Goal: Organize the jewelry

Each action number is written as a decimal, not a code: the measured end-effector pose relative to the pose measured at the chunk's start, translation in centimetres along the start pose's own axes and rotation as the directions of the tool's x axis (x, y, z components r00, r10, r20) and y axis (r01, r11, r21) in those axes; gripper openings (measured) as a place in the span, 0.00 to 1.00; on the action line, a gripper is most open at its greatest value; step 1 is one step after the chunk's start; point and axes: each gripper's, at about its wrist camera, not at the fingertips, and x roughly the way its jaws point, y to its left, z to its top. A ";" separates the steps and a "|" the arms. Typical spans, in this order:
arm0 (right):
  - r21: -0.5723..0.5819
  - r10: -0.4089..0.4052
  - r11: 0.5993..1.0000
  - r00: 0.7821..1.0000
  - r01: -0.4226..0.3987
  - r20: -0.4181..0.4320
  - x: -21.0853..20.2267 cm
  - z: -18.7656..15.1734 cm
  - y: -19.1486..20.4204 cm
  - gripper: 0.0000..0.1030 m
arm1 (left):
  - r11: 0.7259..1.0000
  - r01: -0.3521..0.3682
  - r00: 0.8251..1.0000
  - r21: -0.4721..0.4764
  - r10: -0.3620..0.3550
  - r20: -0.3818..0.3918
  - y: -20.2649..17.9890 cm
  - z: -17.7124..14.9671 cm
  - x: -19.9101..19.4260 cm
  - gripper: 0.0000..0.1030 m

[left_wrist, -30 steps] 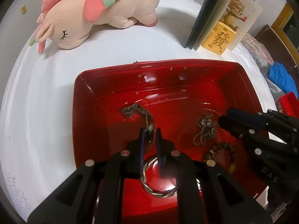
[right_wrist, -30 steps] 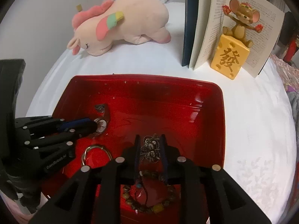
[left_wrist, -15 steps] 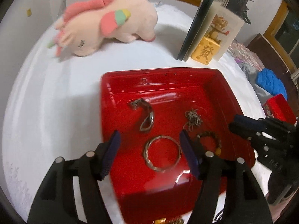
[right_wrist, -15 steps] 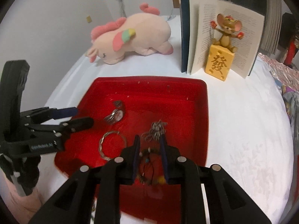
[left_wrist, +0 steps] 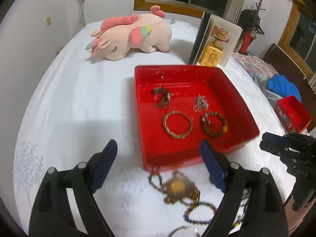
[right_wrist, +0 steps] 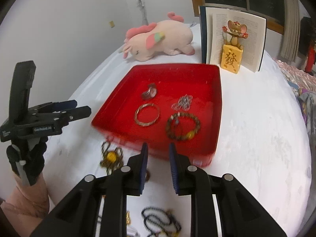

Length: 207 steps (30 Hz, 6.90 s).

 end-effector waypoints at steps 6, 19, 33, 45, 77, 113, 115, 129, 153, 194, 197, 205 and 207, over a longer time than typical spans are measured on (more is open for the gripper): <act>-0.030 -0.019 0.999 0.999 0.018 -0.039 -1.1 -3.6 0.7 0.24 | 1.000 -0.007 1.000 -0.002 0.007 -0.007 0.3 -3.6 -1.3 0.83; -0.027 -0.053 0.998 0.983 0.049 -0.174 -0.1 -10.2 0.0 0.37 | 0.997 0.032 0.999 0.064 -0.030 -0.028 -2.0 -9.2 -3.4 0.83; 0.026 -0.036 0.999 0.988 0.040 -0.152 -1.7 -12.0 -1.7 0.37 | 0.931 0.154 0.985 0.330 -0.118 -0.127 -10.7 -14.4 -1.3 0.79; 0.057 -0.009 0.998 0.987 0.018 -0.160 -2.5 -12.6 -3.4 0.40 | 0.857 0.289 0.941 0.428 -0.173 -0.290 -13.9 -15.3 1.8 0.77; 0.037 0.021 0.999 0.968 -0.012 -0.248 1.3 -11.9 -1.9 0.64 | 0.898 0.280 0.957 0.340 -0.234 -0.170 -11.3 -13.4 -1.0 0.05; -0.019 0.063 0.998 0.995 -0.065 -0.073 -2.4 -8.3 0.6 0.04 | 0.917 0.294 0.954 0.268 -0.297 -0.033 -8.1 -9.0 -4.6 0.05; -0.021 0.061 0.998 0.997 -0.062 -0.050 -3.1 -7.5 0.5 0.04 | 0.917 0.293 0.954 0.269 -0.298 -0.025 -8.2 -8.5 -4.9 0.05; -0.033 -0.037 0.999 0.986 0.032 -0.164 1.4 -6.5 -0.6 0.05 | 0.917 0.301 0.949 0.262 -0.316 0.014 -8.1 -5.8 -5.6 0.05; -0.210 -0.122 0.976 0.953 0.064 -0.277 6.0 -10.5 1.9 0.05 | 0.924 0.303 0.951 0.233 -0.310 -0.007 -7.2 -5.5 -4.3 0.06; -0.068 0.058 0.996 0.991 -0.051 0.117 -4.6 7.4 -0.1 0.05 | 0.952 0.246 0.965 0.180 -0.258 0.049 -6.2 5.8 -2.8 0.06; -0.058 0.055 0.997 0.993 -0.049 0.101 -3.0 8.4 -0.9 0.05 | 0.957 0.242 0.968 0.161 -0.250 0.030 -5.8 6.9 -1.0 0.06; -0.024 0.036 0.999 0.997 -0.035 0.069 1.7 11.3 -2.9 0.05 | 0.971 0.201 0.979 0.129 -0.202 -0.005 -5.6 9.6 3.4 0.06; -0.016 0.026 1.000 0.998 -0.026 0.051 3.2 12.0 -3.3 0.05 | 0.974 0.194 0.981 0.118 -0.194 -0.016 -5.4 10.2 4.6 0.06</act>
